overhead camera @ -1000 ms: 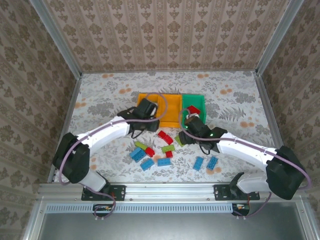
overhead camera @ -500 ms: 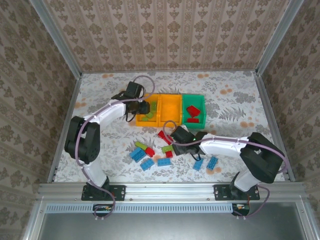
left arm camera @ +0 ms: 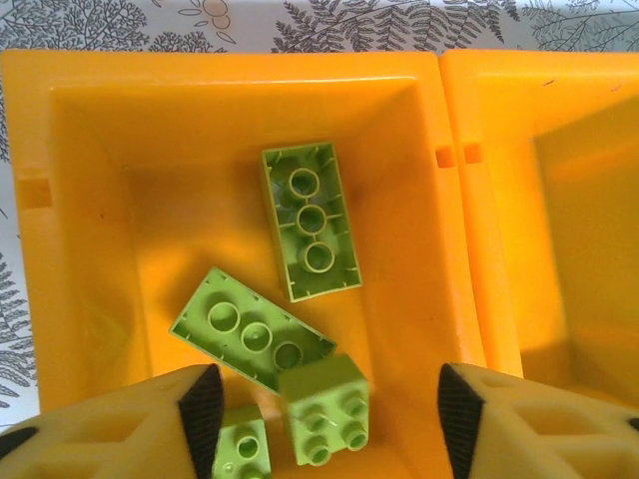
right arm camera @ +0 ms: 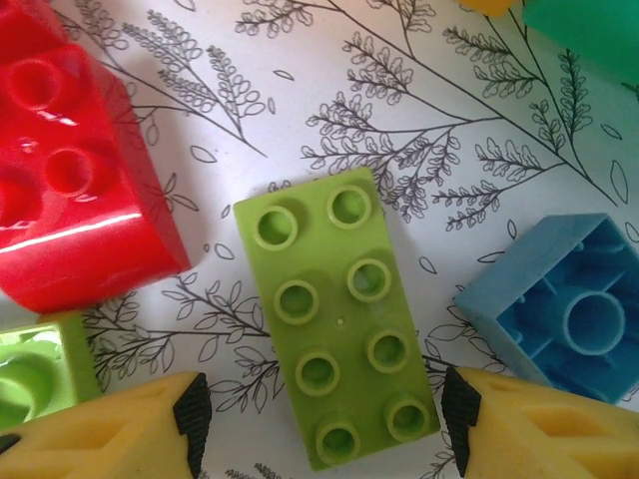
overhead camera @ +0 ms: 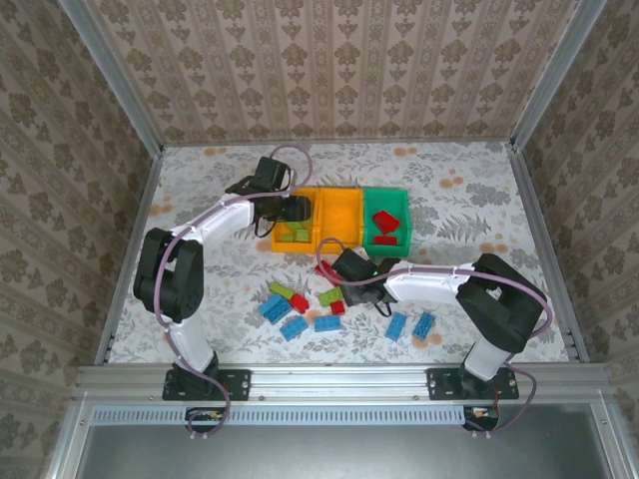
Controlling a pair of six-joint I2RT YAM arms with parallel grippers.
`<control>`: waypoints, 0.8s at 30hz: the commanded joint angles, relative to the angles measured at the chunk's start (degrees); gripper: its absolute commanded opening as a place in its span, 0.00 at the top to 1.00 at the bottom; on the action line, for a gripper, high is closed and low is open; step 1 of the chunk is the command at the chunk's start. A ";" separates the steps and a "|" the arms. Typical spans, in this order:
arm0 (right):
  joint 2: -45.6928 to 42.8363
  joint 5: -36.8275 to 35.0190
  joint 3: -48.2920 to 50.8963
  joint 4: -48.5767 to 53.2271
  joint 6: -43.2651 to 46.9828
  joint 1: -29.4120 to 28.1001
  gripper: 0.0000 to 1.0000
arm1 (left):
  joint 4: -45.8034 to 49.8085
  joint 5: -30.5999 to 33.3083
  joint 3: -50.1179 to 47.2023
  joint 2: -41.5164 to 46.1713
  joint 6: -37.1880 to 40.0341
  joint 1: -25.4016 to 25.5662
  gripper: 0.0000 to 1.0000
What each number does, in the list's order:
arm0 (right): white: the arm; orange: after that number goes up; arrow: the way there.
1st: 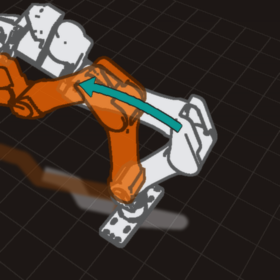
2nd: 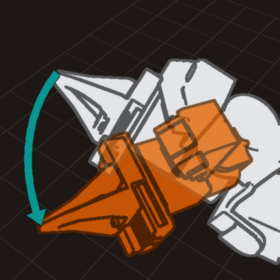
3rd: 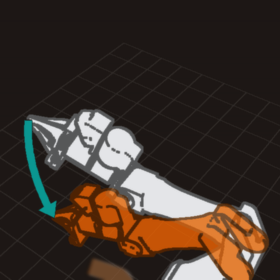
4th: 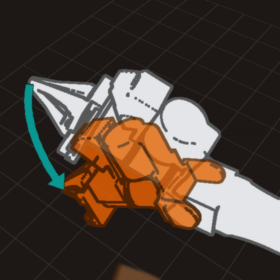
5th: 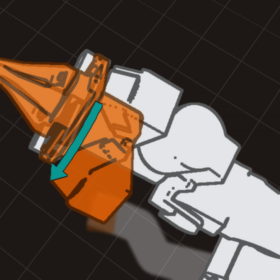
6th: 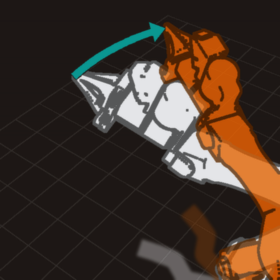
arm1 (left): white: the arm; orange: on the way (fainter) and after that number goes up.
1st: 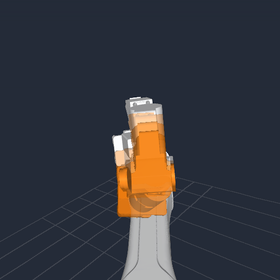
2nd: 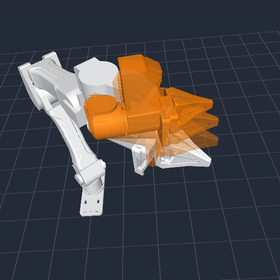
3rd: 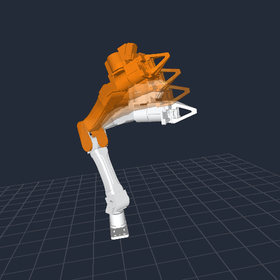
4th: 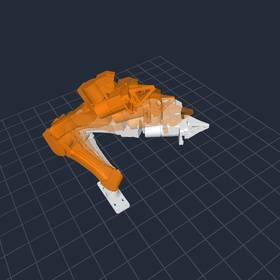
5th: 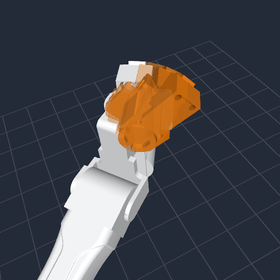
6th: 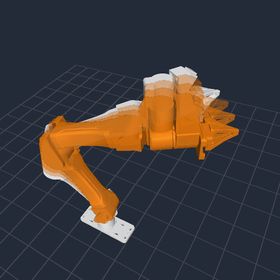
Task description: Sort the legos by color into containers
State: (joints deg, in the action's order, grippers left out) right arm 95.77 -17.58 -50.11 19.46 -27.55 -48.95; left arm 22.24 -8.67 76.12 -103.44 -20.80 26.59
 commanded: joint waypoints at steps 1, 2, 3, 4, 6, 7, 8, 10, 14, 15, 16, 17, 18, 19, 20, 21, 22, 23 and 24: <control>0.89 -0.76 -0.30 0.93 0.13 2.11 0.35 | -1.15 -1.31 -1.02 2.27 -0.15 -0.05 0.34; 0.70 0.07 0.19 0.38 0.22 2.79 0.36 | -1.31 -1.27 -1.62 2.79 -0.21 -0.05 0.32; 0.57 0.60 0.57 -0.18 0.39 3.26 0.36 | -1.48 -1.29 -2.07 3.25 -0.21 -0.05 0.31; 0.57 1.44 0.81 -0.62 0.90 3.72 0.36 | -1.66 -1.41 -2.58 3.69 -0.29 -0.06 0.30; 0.93 2.25 0.63 -1.08 1.96 4.05 0.36 | -2.17 -1.64 -3.36 4.47 -0.40 -0.05 0.29; 1.40 2.39 0.23 -0.96 2.77 4.08 0.36 | -2.23 -1.78 -3.64 4.75 -0.39 -0.05 0.29; 2.13 2.49 -0.57 -0.71 3.52 4.04 0.37 | -2.34 -1.79 -3.91 5.10 -0.36 -0.05 0.28; 3.61 3.08 -1.79 -0.23 4.47 4.04 0.39 | -2.37 -1.99 -4.43 5.66 -0.30 -0.06 0.27; 5.36 4.84 -2.67 -0.30 4.77 4.04 0.52 | -2.23 -1.37 -6.08 7.36 -0.52 -0.05 0.16; 5.47 4.98 -2.63 -0.23 4.71 4.04 0.54 | -2.28 -1.41 -6.51 7.77 -0.61 -0.05 0.14; 5.49 5.03 -2.36 -0.21 4.64 4.05 0.57 | -2.47 -1.43 -6.98 8.30 -0.84 -0.12 0.12; 5.27 5.06 -2.17 0.06 4.46 4.04 0.60 | -2.64 -1.30 -7.55 8.88 -1.03 -0.11 0.06; 4.91 5.04 -2.08 0.28 4.36 4.07 0.62 | -2.88 -1.35 -8.07 9.36 -1.16 -0.06 0.00; 4.19 4.96 -1.75 0.37 4.07 4.04 0.65 | -3.18 -1.51 -8.63 10.06 -1.44 -0.05 0.00; 3.10 4.93 -1.46 0.31 3.84 4.04 0.66 | -3.57 -1.55 -9.24 10.82 -1.67 -0.05 0.00; 2.08 4.78 -1.31 0.30 3.68 4.04 0.67 | -3.96 -1.69 -10.03 11.44 -1.89 -0.05 0.00; 0.57 4.70 -1.22 0.27 3.55 4.04 0.68 | -4.41 -1.73 -10.90 12.27 -2.13 -0.05 0.00; -0.92 4.75 -1.34 0.25 3.53 4.04 0.68 | -4.63 -1.59 -11.74 13.11 -2.34 -0.05 0.00; -2.24 4.83 -1.72 0.35 3.51 4.10 0.68 | -4.72 -1.21 -12.39 13.91 -2.57 -0.05 0.00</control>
State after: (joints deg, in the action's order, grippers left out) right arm 96.79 -13.17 -52.27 19.57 -23.77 -45.15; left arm 18.87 -9.45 65.43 -92.77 -22.15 26.59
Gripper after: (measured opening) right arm 0.340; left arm 0.999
